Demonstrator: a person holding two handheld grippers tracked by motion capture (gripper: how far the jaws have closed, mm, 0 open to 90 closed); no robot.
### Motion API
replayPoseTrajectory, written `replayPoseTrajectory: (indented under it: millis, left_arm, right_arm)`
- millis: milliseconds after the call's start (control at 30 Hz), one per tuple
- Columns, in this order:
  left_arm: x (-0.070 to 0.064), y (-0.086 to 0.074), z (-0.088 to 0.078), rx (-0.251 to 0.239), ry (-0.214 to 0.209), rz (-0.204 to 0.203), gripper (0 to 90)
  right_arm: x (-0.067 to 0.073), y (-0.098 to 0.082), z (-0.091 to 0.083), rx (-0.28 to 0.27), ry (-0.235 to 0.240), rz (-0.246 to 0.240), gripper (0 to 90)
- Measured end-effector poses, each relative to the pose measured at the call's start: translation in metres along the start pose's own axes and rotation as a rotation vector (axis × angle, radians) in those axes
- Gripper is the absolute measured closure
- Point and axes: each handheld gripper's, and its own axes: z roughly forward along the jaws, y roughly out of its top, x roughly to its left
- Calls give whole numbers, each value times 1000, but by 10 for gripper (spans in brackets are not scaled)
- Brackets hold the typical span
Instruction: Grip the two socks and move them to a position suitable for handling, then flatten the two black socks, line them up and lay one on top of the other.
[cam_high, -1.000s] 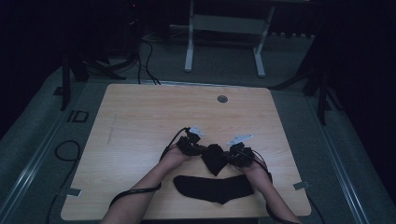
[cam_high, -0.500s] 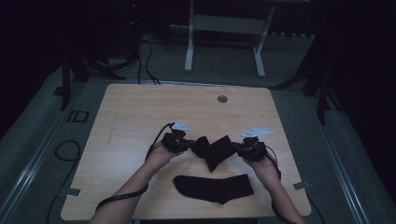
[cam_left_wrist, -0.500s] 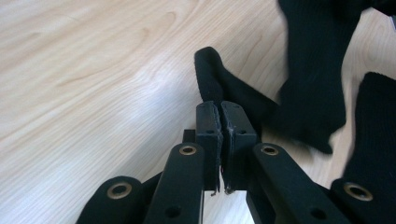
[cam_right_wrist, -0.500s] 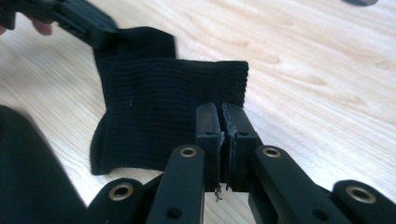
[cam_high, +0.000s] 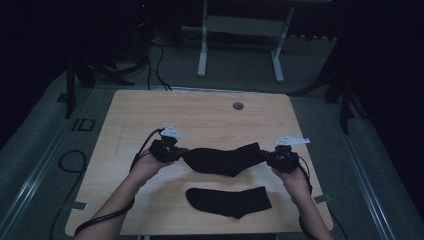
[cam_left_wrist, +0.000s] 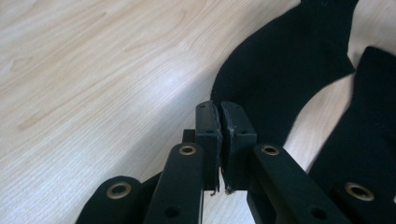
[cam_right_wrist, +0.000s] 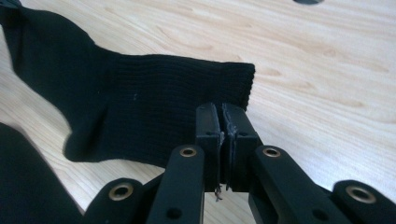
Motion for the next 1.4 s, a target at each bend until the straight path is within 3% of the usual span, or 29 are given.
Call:
replayPoseTrajectory:
  millis: [133, 167, 300, 367, 433, 500, 567, 733, 933, 1000, 1133, 1333, 1400]
  left_arm:
    - [4, -4, 14, 29, -3, -32, 859]
    - [6, -8, 24, 45, -3, -42, 858]
    - [6, -14, 40, 64, -10, -43, 847]
    - [6, -16, 45, 60, 5, -52, 791]
    - [6, -19, 47, 50, 16, -56, 696]
    - [7, -21, 46, 37, 37, -68, 616]
    - [8, -24, 43, 14, 68, -75, 551]
    - [7, -28, 33, -3, 88, -83, 470]
    - [-2, -38, 18, -30, 62, -88, 448]
    - [-10, -45, 7, -37, 35, -84, 446]
    - [-23, -56, -6, -61, -32, -90, 433]
    - [-43, -67, -11, -63, -90, -85, 416]
    - [-56, -73, -7, -37, -111, -70, 416]
  right_arm:
    - [-4, -10, 11, 30, -5, 15, 858]
    - [-4, -13, 15, 42, -9, 14, 857]
    - [-9, -24, 27, 79, -23, 20, 855]
    - [-13, -29, 31, 86, -33, 33, 846]
    - [-15, -33, 33, 93, -43, 40, 807]
    - [-18, -36, 33, 93, -48, 43, 691]
    - [-20, -36, 33, 99, -84, 31, 642]
    - [-22, -35, 27, 91, -80, 22, 555]
    - [-15, -33, 19, 90, -79, 6, 530]
    - [-7, -35, 12, 91, -75, -26, 512]
    - [2, -41, -2, 73, -46, -17, 507]
    - [17, -56, -15, 86, 7, 3, 506]
    - [25, -68, -20, 108, 18, -9, 504]
